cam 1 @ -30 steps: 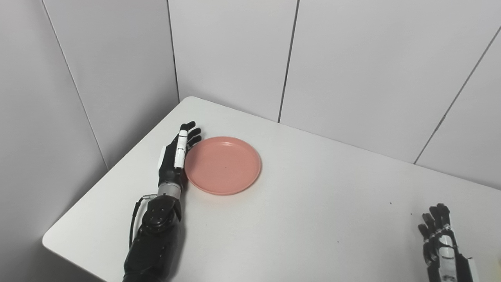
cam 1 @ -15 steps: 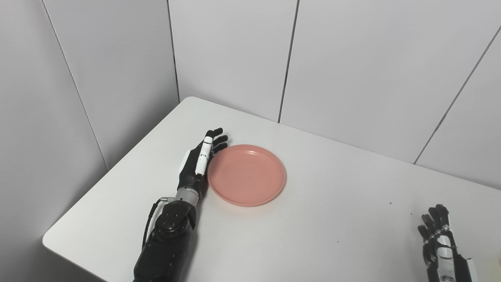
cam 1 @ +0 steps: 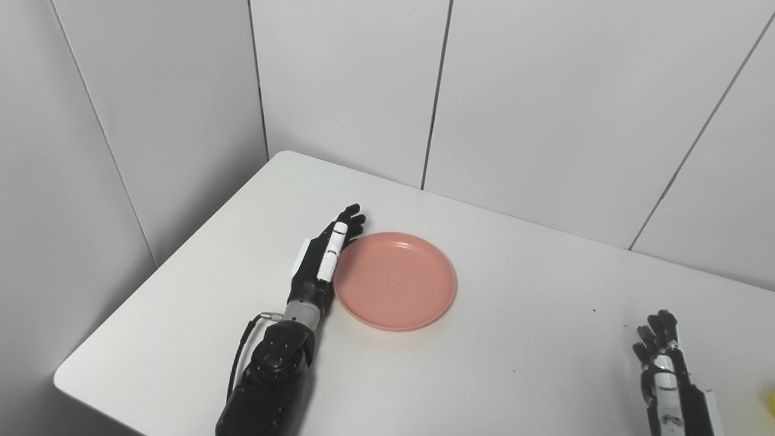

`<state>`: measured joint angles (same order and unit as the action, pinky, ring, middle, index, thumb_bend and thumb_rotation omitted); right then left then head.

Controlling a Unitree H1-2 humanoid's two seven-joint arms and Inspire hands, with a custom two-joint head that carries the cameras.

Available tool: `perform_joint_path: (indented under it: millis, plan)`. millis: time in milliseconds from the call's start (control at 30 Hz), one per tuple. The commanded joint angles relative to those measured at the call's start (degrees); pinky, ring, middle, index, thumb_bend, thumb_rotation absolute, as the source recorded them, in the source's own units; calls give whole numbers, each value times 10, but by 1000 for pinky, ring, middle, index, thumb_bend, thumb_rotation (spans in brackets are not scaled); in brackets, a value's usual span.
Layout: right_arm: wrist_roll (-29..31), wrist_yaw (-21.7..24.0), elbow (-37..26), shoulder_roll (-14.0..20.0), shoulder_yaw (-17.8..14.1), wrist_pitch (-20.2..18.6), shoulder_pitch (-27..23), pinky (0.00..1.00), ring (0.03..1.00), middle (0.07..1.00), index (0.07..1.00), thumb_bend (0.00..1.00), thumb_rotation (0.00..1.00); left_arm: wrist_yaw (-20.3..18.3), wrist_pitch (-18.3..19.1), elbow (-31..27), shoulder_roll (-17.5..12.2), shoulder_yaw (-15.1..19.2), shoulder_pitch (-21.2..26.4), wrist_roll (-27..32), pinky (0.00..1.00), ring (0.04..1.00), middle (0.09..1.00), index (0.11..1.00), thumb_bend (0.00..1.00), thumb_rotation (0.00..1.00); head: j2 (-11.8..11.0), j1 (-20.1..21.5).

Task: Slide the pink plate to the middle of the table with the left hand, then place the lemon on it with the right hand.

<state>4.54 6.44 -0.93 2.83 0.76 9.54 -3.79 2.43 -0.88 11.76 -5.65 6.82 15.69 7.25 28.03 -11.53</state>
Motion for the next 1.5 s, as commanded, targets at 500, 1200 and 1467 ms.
perform_joint_path:
  millis: [500, 1200, 1467]
  plan:
    - [-29, -71, -9, -72, 0, -6, -11, 893, 901, 900, 870, 560, 655, -45, 21, -36, 40, -40, 1, 25, 934, 914, 897, 888, 587, 1000, 38, 108]
    - [-75, -61, 1, -65, 43, -5, -25, 990, 981, 980, 969, 558, 893, -65, 56, -82, 60, -77, -18, 18, 915, 909, 901, 890, 525, 1000, 52, 216]
    - [-80, -63, 5, -70, 55, -20, -36, 1000, 1000, 991, 991, 565, 895, -73, 60, -67, 58, -97, -17, 1, 915, 894, 887, 872, 587, 1000, 59, 262]
